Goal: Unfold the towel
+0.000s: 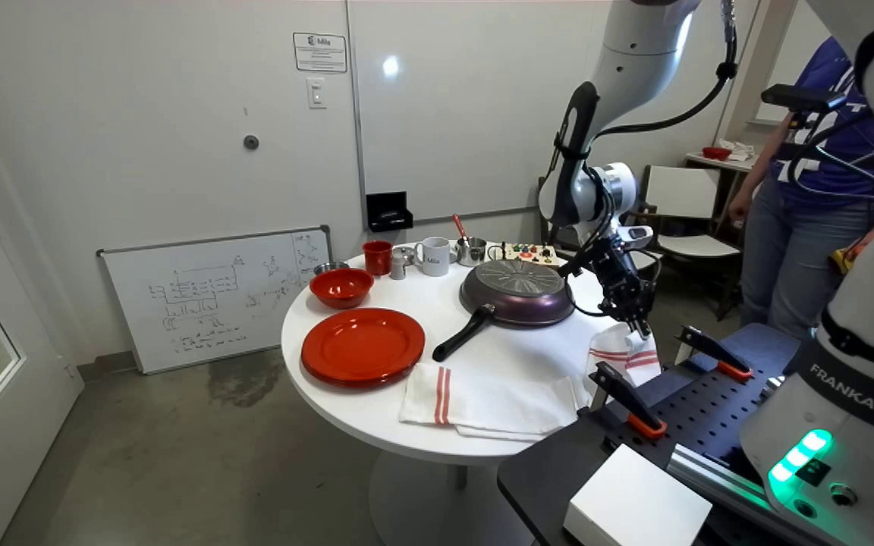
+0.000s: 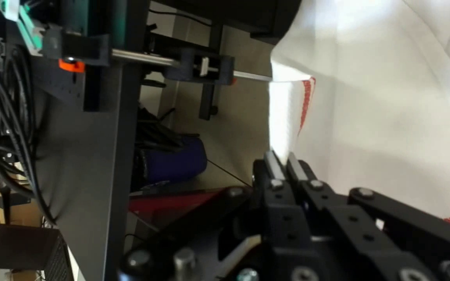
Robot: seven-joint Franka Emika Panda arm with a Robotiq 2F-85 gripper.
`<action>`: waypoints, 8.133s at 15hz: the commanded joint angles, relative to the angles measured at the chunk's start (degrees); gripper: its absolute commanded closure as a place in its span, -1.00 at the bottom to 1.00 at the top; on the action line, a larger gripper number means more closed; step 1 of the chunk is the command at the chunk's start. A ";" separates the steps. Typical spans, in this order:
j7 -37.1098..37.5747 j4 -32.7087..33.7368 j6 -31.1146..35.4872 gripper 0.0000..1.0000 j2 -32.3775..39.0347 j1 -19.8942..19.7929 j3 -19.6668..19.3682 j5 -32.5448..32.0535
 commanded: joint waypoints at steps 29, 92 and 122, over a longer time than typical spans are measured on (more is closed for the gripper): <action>-35.20 -1.03 14.50 0.98 5.44 -8.34 -2.61 -0.09; 23.17 0.96 32.43 -1.00 -4.31 13.16 9.21 6.28; -66.70 -31.88 63.74 -1.00 -11.18 -12.14 42.80 11.51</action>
